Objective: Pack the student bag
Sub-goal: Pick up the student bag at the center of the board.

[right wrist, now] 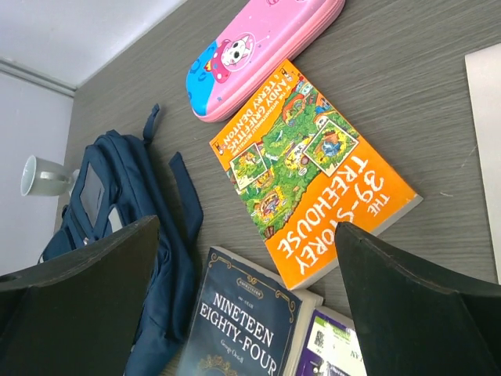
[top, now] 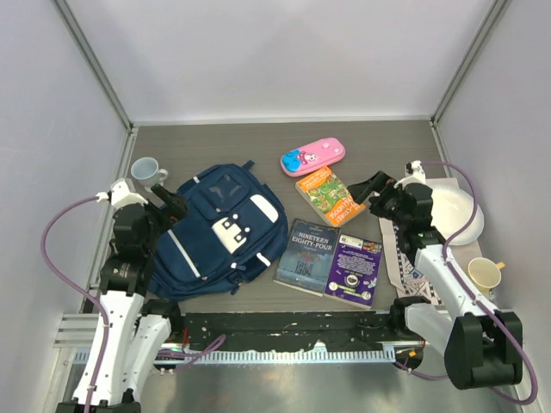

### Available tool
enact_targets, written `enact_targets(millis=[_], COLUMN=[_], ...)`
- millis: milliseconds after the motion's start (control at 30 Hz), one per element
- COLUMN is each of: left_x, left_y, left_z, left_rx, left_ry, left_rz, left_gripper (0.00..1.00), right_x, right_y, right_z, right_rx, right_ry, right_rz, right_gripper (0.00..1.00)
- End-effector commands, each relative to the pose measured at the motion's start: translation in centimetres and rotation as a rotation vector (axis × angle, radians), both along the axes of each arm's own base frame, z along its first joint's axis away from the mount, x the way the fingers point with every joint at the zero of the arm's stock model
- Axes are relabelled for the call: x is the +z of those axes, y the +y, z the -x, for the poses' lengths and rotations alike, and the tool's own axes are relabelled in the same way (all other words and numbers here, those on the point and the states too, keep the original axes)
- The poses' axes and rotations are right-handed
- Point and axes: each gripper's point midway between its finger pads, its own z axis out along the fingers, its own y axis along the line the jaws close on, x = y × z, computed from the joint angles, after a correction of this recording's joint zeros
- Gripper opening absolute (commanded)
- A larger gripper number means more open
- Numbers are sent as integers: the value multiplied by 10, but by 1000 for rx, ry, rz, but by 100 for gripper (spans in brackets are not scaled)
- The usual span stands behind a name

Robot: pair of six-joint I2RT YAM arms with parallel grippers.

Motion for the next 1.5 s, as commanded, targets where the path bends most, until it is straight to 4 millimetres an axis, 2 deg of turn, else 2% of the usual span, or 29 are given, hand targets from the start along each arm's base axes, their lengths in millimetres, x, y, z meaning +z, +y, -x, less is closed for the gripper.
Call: enact_targets(millis=[0, 33, 67, 100, 133, 233, 267, 300, 333, 433, 500, 533, 600, 633, 667, 733, 833, 867, 900, 933, 967, 1000, 1100, 1133, 1300, 1333, 1367, 1433, 1467], left_x=[17, 19, 26, 24, 26, 6, 4, -1, -13, -34, -37, -37, -36, -36, -37, -42, -49, -48, -49, -50, -49, -50, -55, -58, -65, -65, -66, -64, -63], left_y=[17, 17, 17, 19, 19, 8, 3, -3, -5, -9, -9, -10, -13, -14, -14, -16, -18, -18, -18, -20, -21, -21, -27, -29, -35, -35, -35, -36, -36], left_z=[4, 4, 6, 7, 7, 15, 14, 13, 16, 21, 23, 24, 25, 25, 25, 25, 24, 22, 22, 21, 19, 19, 19, 19, 26, 27, 29, 30, 31], left_rx=[121, 120, 123, 140, 146, 124, 92, 62, 49, 43, 49, 48, 26, 22, 20, 10, 3, 4, 5, -2, -7, -11, -35, -42, -77, -79, -79, -84, -91], left_ry=[-4, -1, -2, 13, 14, 84, 79, 83, 100, 143, 138, 136, 137, 136, 137, 156, 182, 182, 185, 192, 186, 187, 204, 210, 228, 227, 231, 229, 228], left_rz=[27, 27, 37, 40, 46, 117, 123, 132, 139, 164, 172, 177, 181, 185, 184, 186, 188, 188, 188, 190, 192, 195, 213, 218, 233, 231, 230, 228, 225], left_gripper=[100, 100, 100, 100, 100, 100, 99, 99, 100, 99, 100, 99, 100, 100, 99, 100, 100, 100, 100, 99, 100, 100, 100, 100, 100, 100, 100, 100, 99], right_x=[20, 32, 34, 25, 31, 8, 4, 10, -1, 18, 19, 26, 15, 21, 10, 7, 13, 13, -8, -4, -9, -26, -37, -50, -79, -79, -92, -98, -111], right_y=[0, 2, 3, 6, 6, 12, 18, 24, 33, 55, 68, 89, 107, 124, 125, 136, 163, 177, 178, 188, 193, 200, 214, 216, 223, 228, 230, 239, 243], right_z=[10, 8, 8, 11, 9, 16, 18, 14, 24, 25, 27, 29, 32, 36, 31, 31, 32, 39, 37, 36, 36, 38, 37, 37, 32, 31, 30, 28, 29], right_rx=[-4, 21, 30, 47, 48, 82, 105, 130, 181, 236, 239, 259, 271, 302, 268, 267, 325, 356, 324, 337, 343, 357, 376, 370, 348, 354, 356, 381, 396], right_ry=[-49, -66, -53, 11, 16, 92, 98, 47, 67, -8, 2, -11, 40, 41, 78, 92, 77, 90, 155, 155, 173, 222, 236, 258, 320, 317, 339, 347, 371], right_rz=[-17, 7, 8, 6, 7, -12, -44, -73, -110, -228, -198, -159, -92, -84, -74, -121, -164, -151, -93, -77, -67, -54, -77, -64, -19, -10, 16, 24, 32], right_gripper=[100, 100, 100, 100, 100, 100, 100, 100, 100, 100, 100, 99, 100, 99, 99, 99, 97, 97, 97, 97, 97, 97, 97, 97, 97, 97, 97, 97, 97])
